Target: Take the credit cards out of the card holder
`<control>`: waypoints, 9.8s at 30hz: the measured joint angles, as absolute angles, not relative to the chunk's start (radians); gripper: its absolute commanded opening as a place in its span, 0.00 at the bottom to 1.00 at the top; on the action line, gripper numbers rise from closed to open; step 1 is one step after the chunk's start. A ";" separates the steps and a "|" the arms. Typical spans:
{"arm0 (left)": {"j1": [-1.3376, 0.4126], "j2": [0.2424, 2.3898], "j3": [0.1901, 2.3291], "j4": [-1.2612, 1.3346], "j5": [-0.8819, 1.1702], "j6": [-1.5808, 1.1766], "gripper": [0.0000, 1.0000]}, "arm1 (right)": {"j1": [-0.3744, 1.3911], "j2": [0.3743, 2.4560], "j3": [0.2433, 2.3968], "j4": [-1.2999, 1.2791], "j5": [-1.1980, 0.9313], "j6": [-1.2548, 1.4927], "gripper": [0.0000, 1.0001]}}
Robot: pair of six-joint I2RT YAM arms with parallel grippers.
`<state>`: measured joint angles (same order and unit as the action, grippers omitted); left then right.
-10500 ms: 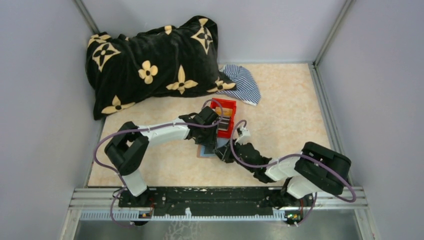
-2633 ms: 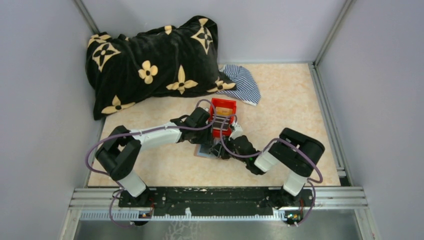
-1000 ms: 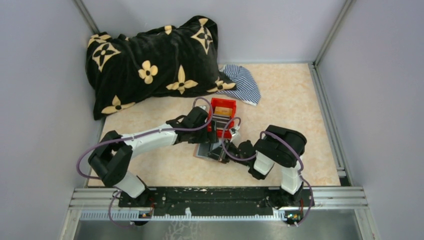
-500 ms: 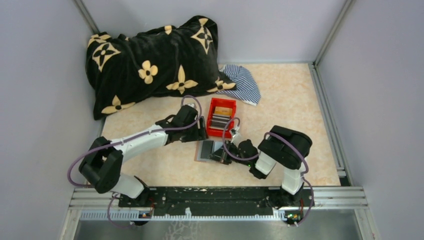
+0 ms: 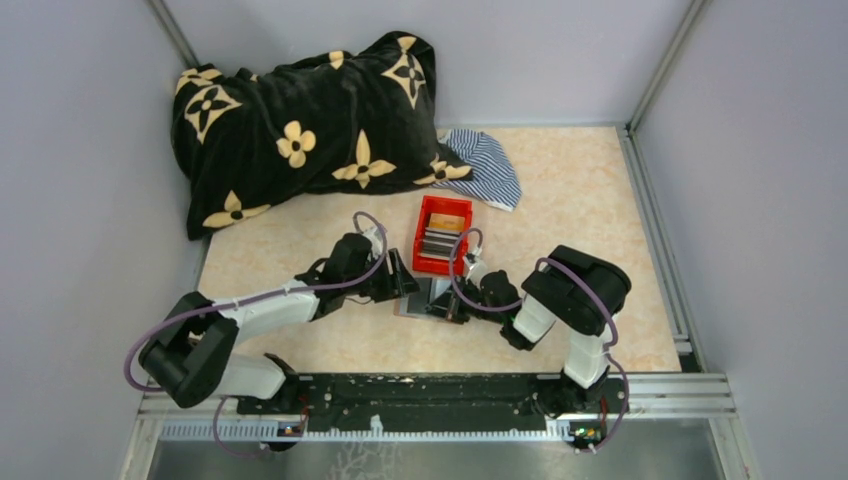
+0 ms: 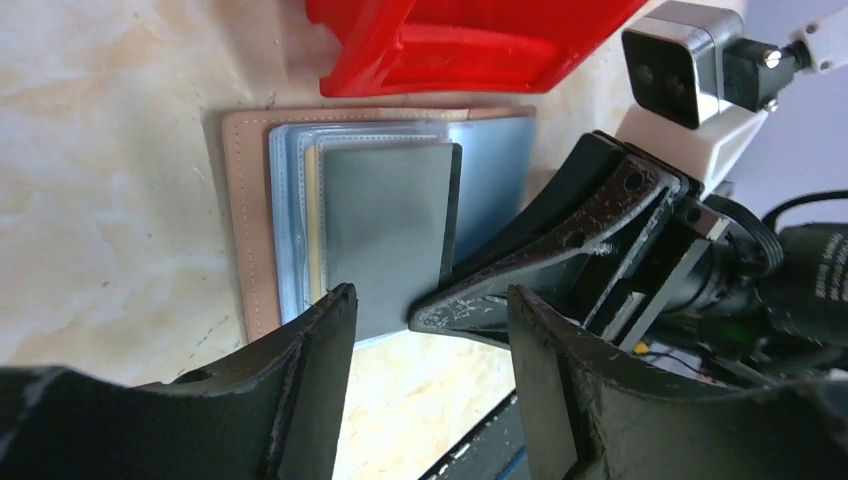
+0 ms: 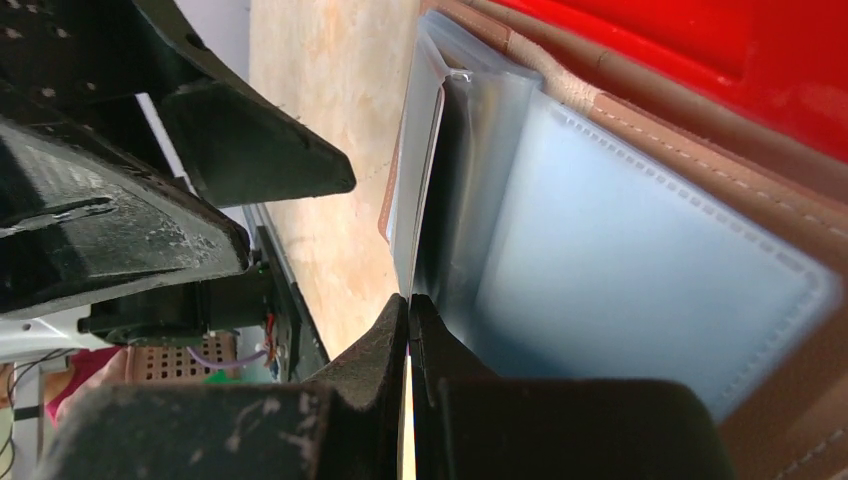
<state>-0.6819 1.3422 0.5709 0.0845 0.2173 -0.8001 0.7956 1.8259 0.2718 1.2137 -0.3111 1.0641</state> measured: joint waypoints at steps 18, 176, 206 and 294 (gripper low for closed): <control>-0.604 1.447 0.428 0.477 0.423 -0.883 0.61 | 0.793 1.826 0.270 1.212 -0.339 1.058 0.00; -0.661 1.340 0.433 0.912 1.011 -0.721 0.65 | 0.730 0.881 0.630 -0.371 -0.659 0.344 0.00; -0.686 1.489 0.421 1.196 1.086 -0.879 0.00 | 0.730 0.984 0.703 -0.342 -0.669 0.333 0.16; -0.480 1.100 0.474 0.544 0.752 -0.640 0.97 | 0.845 1.878 1.348 -0.383 0.440 -0.456 0.00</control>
